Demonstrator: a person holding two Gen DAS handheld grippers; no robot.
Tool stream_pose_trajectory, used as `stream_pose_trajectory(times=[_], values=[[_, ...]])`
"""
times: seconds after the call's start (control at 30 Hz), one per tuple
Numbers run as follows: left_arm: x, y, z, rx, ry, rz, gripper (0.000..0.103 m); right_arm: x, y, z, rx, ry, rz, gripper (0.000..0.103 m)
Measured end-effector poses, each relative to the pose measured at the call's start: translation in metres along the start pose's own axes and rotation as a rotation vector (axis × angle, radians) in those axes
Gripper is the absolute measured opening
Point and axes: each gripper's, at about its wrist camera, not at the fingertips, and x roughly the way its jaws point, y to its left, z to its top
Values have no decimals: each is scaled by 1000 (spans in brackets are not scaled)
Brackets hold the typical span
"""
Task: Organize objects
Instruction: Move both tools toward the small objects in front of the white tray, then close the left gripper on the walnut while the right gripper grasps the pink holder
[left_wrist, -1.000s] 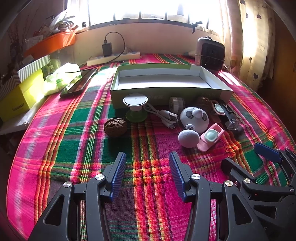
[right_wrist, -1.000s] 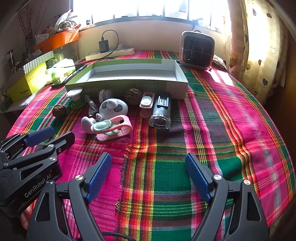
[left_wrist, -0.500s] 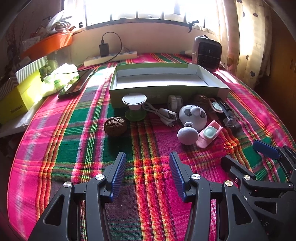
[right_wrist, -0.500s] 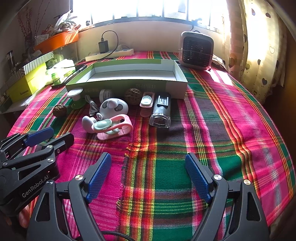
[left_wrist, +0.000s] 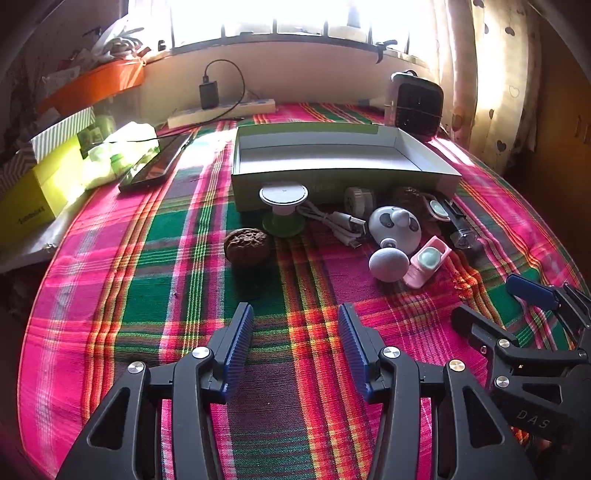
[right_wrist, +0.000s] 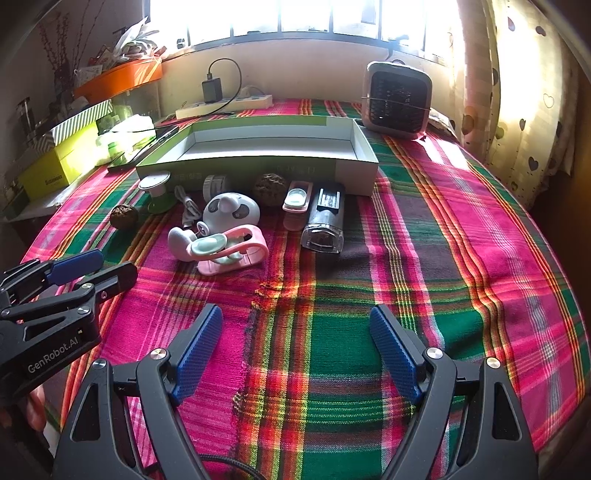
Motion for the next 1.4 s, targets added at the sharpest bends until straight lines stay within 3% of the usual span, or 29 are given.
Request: stream_pose_trajectory(times=[0.3, 0.57, 0.67, 0.8, 0.93, 1.17, 1.4], values=[[0, 3, 0, -3, 2, 6, 46, 0, 1, 0, 2, 5, 2, 82], [-3, 26, 3, -43, -4, 24, 46, -6, 2, 9, 25, -25, 94, 82], [-6, 38, 4, -68, -18, 42, 46, -4, 4, 17, 34, -28, 85, 82], [-7, 47, 5, -83, -26, 40, 46, -1, 2, 28, 94, -45, 103, 82], [-6, 54, 7, -97, -27, 31, 46, 10, 4, 35, 141, -3, 118, 82], [-2, 57, 12, -103, -32, -16, 46, 25, 0, 43, 209, 26, 114, 75], [8, 59, 18, -105, -20, -20, 46, 25, 2, 42, 181, 37, 121, 65]])
